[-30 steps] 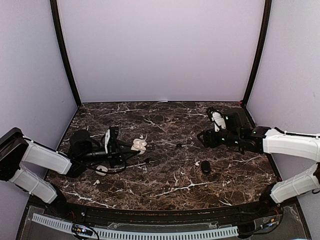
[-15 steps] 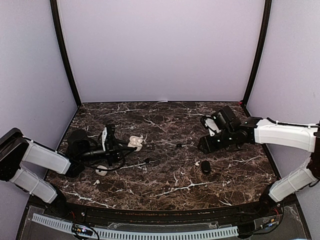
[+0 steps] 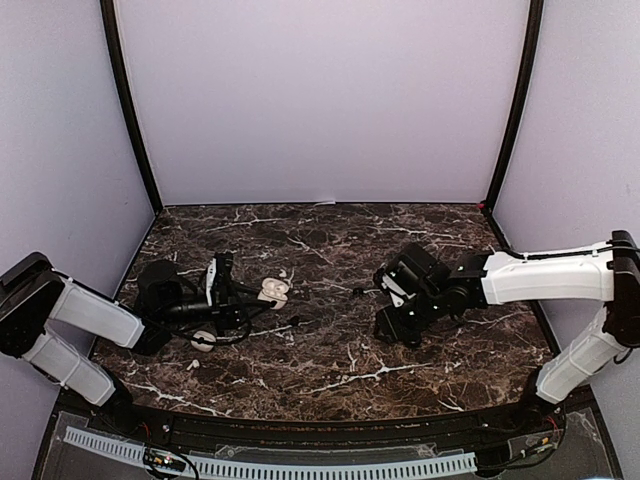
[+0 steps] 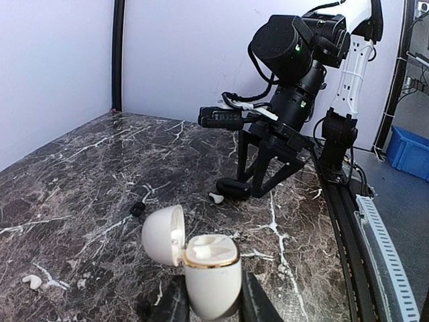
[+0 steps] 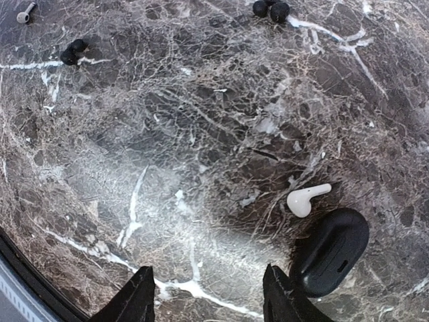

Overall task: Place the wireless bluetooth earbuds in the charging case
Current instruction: Pick up the left earbud from the center of the board.

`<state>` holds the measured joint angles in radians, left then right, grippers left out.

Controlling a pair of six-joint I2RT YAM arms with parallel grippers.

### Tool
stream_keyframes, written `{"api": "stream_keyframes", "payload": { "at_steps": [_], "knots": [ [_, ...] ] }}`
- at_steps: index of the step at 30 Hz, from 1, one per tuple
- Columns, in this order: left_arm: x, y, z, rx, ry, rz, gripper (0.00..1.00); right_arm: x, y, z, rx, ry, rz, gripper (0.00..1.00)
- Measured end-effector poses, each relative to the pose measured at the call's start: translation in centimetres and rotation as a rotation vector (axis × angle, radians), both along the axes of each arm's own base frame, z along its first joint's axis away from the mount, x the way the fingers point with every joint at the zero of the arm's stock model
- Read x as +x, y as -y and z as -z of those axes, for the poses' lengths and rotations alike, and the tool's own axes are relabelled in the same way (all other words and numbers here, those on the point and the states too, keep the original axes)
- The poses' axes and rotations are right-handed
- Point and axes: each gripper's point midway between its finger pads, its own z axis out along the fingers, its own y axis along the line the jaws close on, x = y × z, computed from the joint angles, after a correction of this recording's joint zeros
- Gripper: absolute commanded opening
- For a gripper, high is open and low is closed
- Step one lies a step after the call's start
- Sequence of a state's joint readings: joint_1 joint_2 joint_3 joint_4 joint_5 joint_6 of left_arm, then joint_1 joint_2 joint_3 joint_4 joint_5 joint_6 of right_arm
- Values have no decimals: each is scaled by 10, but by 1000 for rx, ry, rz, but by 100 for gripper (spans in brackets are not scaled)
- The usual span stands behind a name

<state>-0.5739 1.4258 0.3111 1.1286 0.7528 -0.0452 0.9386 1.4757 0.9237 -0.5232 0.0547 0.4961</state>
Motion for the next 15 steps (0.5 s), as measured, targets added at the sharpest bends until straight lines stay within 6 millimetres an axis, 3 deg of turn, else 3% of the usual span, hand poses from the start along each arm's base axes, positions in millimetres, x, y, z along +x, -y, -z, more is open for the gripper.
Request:
{"api": "stream_keyframes", "payload": {
  "at_steps": [15],
  "knots": [
    [0,2,6,8,-15,15,18,-10,-15,4,77,-41,-5,55]
  ]
}}
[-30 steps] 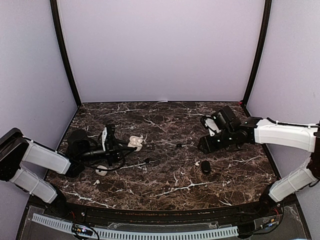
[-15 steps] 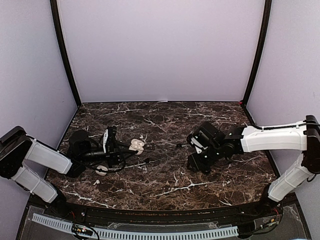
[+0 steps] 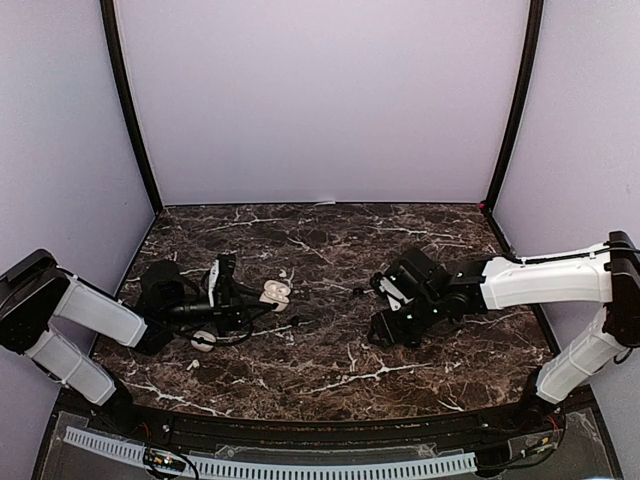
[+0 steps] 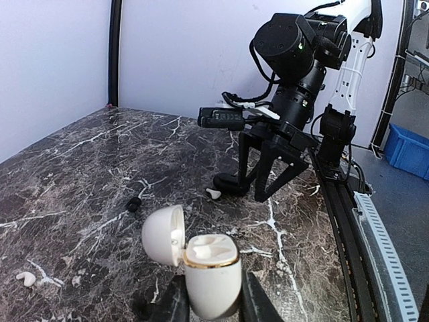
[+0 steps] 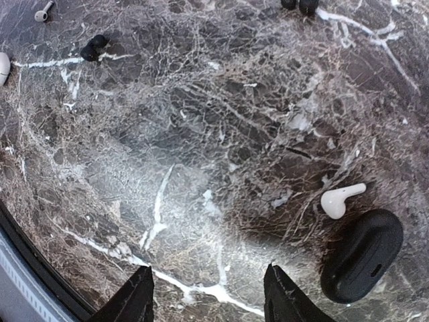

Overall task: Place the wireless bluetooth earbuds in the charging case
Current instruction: Pick up the left earbud from the center of the board.

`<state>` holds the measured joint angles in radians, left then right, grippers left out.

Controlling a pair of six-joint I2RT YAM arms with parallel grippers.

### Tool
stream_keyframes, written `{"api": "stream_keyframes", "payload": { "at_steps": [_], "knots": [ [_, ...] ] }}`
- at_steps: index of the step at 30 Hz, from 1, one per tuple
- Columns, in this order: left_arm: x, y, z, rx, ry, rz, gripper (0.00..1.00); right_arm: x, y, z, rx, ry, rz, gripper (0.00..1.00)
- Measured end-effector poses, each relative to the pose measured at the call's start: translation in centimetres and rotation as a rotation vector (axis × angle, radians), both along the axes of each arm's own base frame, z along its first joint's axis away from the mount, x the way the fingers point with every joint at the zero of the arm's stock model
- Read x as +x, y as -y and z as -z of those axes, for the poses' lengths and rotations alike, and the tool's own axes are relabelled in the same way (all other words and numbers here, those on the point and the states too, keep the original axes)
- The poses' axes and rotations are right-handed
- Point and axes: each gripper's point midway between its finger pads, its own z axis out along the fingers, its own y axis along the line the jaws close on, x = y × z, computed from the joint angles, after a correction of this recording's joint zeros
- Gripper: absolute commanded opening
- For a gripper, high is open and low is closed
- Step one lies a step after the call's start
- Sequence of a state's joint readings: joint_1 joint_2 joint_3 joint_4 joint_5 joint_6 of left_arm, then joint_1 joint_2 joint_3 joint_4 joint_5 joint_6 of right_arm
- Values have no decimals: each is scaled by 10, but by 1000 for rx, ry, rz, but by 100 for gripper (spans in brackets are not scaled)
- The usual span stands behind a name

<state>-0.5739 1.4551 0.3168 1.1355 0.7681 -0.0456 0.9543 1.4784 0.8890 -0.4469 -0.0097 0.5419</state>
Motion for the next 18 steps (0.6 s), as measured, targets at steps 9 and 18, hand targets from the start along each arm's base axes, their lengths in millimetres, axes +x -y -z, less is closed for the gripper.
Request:
{"api": "stream_keyframes", "payload": {
  "at_steps": [9,18],
  "knots": [
    [5,4,1,-2,1,3,18,-19,15,27,-25,-82,17,53],
    [5,4,1,-3,-2,7,18,-5,42,35,-102,-69,97,51]
  ]
}}
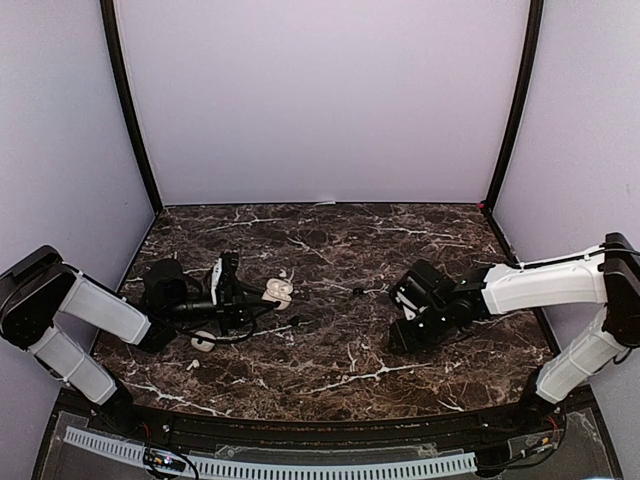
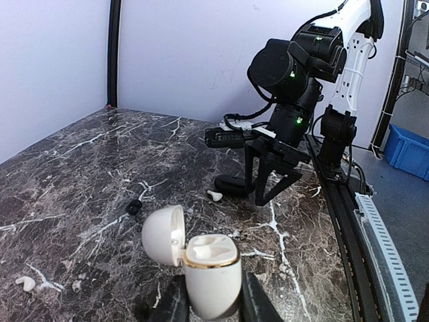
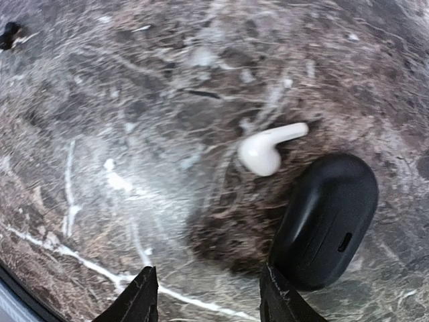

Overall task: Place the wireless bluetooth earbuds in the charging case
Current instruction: Pick up the left earbud from the center of the board.

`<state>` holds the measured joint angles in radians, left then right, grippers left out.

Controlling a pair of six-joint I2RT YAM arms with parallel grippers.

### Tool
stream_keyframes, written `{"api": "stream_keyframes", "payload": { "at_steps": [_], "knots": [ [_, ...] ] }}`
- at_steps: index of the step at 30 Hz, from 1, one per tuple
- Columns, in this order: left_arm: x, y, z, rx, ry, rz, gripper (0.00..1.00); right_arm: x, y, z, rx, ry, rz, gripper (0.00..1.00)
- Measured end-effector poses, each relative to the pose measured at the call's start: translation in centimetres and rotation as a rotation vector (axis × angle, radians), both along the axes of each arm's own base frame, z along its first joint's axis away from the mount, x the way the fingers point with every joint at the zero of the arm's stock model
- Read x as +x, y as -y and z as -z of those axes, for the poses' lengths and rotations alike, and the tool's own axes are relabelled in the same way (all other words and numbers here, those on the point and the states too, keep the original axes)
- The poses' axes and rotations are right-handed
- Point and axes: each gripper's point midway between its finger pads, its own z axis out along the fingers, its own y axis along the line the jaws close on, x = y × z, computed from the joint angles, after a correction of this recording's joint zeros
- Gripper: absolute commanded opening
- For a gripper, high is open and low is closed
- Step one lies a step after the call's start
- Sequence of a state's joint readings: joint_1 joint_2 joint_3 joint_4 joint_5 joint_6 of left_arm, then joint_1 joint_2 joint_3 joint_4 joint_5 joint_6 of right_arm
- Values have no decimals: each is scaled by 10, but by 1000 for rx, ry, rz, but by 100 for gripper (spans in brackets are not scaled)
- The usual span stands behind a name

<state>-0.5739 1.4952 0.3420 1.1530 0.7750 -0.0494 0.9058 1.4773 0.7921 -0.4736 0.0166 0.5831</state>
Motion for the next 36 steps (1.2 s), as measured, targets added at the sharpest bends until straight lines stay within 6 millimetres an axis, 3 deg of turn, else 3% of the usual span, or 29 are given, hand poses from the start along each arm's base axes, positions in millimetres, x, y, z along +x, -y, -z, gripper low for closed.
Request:
{"api": "stream_keyframes", "payload": {
  "at_steps": [19,36],
  "knots": [
    [0,0,-2,-3,6,-1,18,33,50,6,-133,66,133,50],
    [0,-2,-10,-8,37,-9,19,53,38,-6,-112,132,106,50]
  ]
}}
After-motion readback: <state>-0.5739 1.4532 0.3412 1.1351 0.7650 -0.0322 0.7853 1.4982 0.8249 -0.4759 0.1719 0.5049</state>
